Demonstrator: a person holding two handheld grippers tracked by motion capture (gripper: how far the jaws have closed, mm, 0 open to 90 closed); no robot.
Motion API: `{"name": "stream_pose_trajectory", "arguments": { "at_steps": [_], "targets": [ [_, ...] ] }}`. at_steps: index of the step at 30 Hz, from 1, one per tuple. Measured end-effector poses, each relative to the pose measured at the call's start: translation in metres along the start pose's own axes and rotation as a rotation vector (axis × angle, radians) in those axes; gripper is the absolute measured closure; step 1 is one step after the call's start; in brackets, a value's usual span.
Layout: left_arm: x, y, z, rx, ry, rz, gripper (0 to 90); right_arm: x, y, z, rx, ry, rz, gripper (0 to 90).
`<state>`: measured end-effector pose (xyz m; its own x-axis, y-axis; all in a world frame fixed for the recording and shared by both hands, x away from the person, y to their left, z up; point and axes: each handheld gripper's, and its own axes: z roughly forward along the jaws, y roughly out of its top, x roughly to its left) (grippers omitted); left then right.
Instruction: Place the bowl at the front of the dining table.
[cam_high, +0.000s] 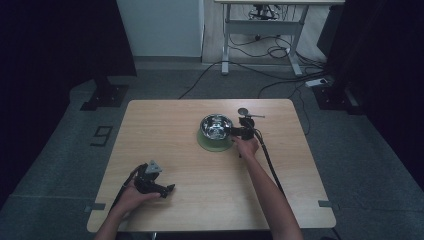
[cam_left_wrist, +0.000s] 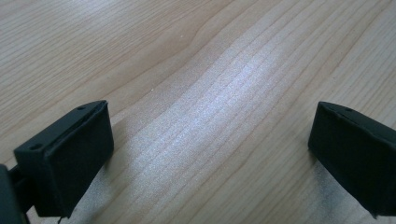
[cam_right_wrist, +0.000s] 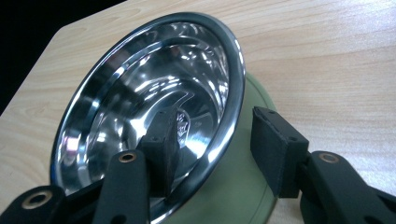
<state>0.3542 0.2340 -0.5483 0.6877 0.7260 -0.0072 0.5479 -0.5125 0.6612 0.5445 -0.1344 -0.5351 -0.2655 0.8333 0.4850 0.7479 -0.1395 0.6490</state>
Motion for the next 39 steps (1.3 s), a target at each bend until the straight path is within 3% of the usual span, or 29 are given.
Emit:
{"name": "stream_pose_trajectory", "arguments": {
  "at_steps": [7,28,39],
  "targets": [
    [0.000,0.000,0.000,0.000,0.001,0.000,0.0,0.002,-0.003,-0.012,-0.015,0.029,-0.024,50.0],
    [0.000,0.000,0.000,0.001,0.002,-0.002,0.1,0.008,-0.019,-0.059,-0.016,0.018,-0.165,43.9],
    [0.000,0.000,0.000,0.001,0.002,-0.002,0.1,-0.002,-0.032,-0.091,-0.009,0.015,-0.196,43.1]
  ]
}}
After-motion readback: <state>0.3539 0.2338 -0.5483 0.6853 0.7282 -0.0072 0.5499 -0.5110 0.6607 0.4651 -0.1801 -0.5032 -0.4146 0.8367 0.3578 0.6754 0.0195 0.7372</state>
